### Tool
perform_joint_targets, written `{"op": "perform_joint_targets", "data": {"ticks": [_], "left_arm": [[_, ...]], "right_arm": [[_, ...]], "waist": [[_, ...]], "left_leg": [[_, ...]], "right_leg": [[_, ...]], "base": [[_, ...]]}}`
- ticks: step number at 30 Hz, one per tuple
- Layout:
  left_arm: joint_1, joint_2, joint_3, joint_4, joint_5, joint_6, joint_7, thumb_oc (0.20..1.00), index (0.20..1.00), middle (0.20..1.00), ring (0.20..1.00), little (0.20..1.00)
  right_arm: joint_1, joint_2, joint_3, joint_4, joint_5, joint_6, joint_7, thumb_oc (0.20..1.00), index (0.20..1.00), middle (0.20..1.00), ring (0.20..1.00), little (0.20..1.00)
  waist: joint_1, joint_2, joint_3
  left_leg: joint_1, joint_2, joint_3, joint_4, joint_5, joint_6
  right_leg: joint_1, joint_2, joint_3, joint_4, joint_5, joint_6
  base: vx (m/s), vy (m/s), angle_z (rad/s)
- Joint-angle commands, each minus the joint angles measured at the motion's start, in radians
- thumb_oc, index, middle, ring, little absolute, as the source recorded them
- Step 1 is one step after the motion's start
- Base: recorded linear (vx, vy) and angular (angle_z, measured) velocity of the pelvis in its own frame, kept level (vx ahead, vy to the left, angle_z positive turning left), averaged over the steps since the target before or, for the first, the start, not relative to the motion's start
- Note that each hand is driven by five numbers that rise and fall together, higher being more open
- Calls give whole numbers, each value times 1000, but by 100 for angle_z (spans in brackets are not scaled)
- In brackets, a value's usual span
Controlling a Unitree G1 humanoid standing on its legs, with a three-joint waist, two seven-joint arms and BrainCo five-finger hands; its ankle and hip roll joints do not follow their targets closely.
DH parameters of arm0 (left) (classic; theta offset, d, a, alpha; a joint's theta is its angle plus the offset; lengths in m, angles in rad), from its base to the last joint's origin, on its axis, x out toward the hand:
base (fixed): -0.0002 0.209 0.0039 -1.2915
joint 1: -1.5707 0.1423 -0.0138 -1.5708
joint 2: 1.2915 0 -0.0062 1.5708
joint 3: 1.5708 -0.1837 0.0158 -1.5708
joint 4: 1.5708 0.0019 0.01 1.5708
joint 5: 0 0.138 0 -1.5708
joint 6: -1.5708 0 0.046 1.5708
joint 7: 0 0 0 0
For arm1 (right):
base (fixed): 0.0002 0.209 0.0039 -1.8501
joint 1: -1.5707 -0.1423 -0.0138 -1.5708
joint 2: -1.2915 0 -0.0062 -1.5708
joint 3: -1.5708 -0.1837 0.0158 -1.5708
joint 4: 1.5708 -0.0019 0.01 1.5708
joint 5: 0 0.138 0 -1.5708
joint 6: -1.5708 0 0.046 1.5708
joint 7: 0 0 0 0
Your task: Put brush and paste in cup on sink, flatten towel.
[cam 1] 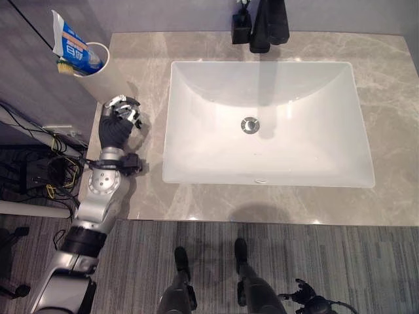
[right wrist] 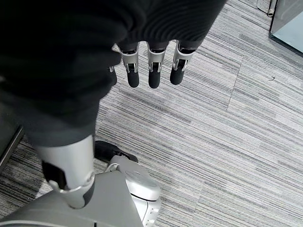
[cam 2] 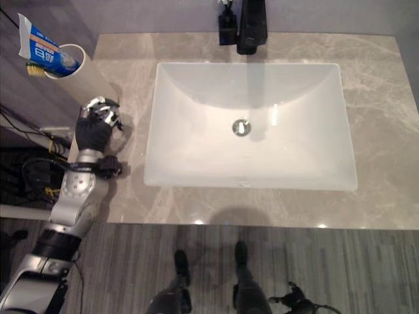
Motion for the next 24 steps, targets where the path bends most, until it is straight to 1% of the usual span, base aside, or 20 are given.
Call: {"op": "perform_joint_targets", "data": {"ticks": [1, 3, 4, 5, 6, 7, 8, 10, 13, 14, 15, 18, 22, 24], "left_arm": [[22, 46, 31, 26, -5, -16, -36, 200, 200, 200, 200, 200], [69, 59, 67, 14, 7, -18, -36, 200, 200, 200, 200, 200], [70, 59, 68, 13, 8, -18, -36, 200, 200, 200, 200, 200], [86, 68, 101, 16, 46, -24, -11, 200, 200, 200, 200, 200], [86, 68, 102, 16, 47, -24, -10, 200, 200, 200, 200, 200], [87, 68, 126, 25, 75, -27, 18, 200, 200, 200, 200, 200], [87, 67, 127, 24, 75, -27, 18, 200, 200, 200, 200, 200], [62, 74, 140, 53, 102, -30, 52, 200, 200, 200, 200, 200], [46, 78, 137, 66, 110, -31, 61, 200, 200, 200, 200, 200], [-14, 81, 139, 131, 80, -41, 95, 200, 200, 200, 200, 200], [-15, 81, 139, 131, 80, -41, 95, 200, 200, 200, 200, 200], [-119, 119, 118, 217, 70, -45, 134, 200, 200, 200, 200, 200], [-205, 163, 86, 291, 76, -47, 158, 200, 200, 200, 200, 200], [-238, 171, 71, 329, 70, -51, 168, 200, 200, 200, 200, 200]], "right_arm": [[1, 9, 3, -2, 11, 6, -13, 1000, 1000, 1000, 1000, 1000], [1, 8, -3, -1, 8, 5, -8, 1000, 1000, 1000, 1000, 1000], [1, 8, -2, 0, 8, 5, -8, 1000, 1000, 1000, 1000, 1000], [-2, 8, -6, -4, 11, 0, -9, 1000, 1000, 1000, 1000, 1000], [-3, 8, -6, -4, 11, 0, -9, 1000, 1000, 1000, 1000, 1000], [-3, 11, -4, -12, 12, -6, -11, 1000, 1000, 1000, 1000, 1000], [-4, 11, -3, -12, 12, -6, -11, 1000, 1000, 1000, 1000, 1000], [-3, 12, 2, -16, 11, -7, -13, 1000, 1000, 1000, 1000, 1000], [-4, 12, 3, -14, 10, -7, -13, 1000, 1000, 1000, 1000, 1000], [-6, 9, 14, -13, 1, -4, -15, 1000, 1000, 1000, 1000, 1000], [-7, 9, 14, -13, 1, -4, -15, 1000, 1000, 1000, 1000, 1000], [-12, 6, 31, -15, -3, 0, -17, 1000, 1000, 1000, 1000, 1000], [-16, 1, 40, -19, 0, -1, -20, 1000, 1000, 1000, 1000, 1000], [-20, 2, 47, -19, 3, -3, -22, 1000, 1000, 1000, 1000, 1000]], "waist": [[12, -39, -16], [20, -36, -16], [20, -36, -17], [26, -37, -12], [26, -38, -13], [27, -42, -12], [27, -42, -12], [26, -48, -9], [24, -50, -9], [17, -55, -6], [17, -56, -7], [6, -65, -7], [-2, -72, -10], [-6, -74, -9]], "left_leg": [[32, -32, 25, 4, -23, -16], [30, -33, 23, 4, -22, -17], [30, -33, 23, 4, -22, -17], [31, -32, 22, 4, -26, -17], [27, -33, 21, 4, -22, -17], [21, -34, 22, 4, -21, -16], [20, -34, 22, 4, -21, -16], [10, -32, 24, 4, -17, -17], [6, -32, 25, 4, -17, -17], [4, -30, 29, 4, -20, -16], [0, -31, 29, 4, -16, -16], [-4, -26, 35, 4, -20, -17], [-9, -24, 40, 4, -19, -18], [-11, -24, 41, 4, -19, -18]], "right_leg": [[11, -14, 14, 0, 0, 21], [10, -16, 9, 0, 0, 22], [10, -16, 9, 0, 0, 22], [11, -15, 7, 0, -3, 23], [8, -16, 7, 0, 0, 23], [2, -14, 7, 0, 3, 24], [2, -14, 7, 0, 3, 24], [-9, -14, 6, 0, 9, 26], [-13, -14, 7, 0, 10, 26], [-19, -12, 11, 0, 12, 29], [-23, -12, 11, 0, 15, 29], [-31, -9, 19, 0, 18, 32], [-42, -9, 27, 0, 22, 34], [-46, -9, 30, 0, 24, 35]], "base": [[0, 0, 0], [0, 0, 0], [0, 0, 0], [0, 0, 0], [0, 0, 0], [0, 0, 0], [0, 0, 0], [0, 0, 0], [0, 0, 0], [0, 0, 0], [0, 0, 0], [0, 0, 0], [3, 7, -5], [5, 15, -18]]}}
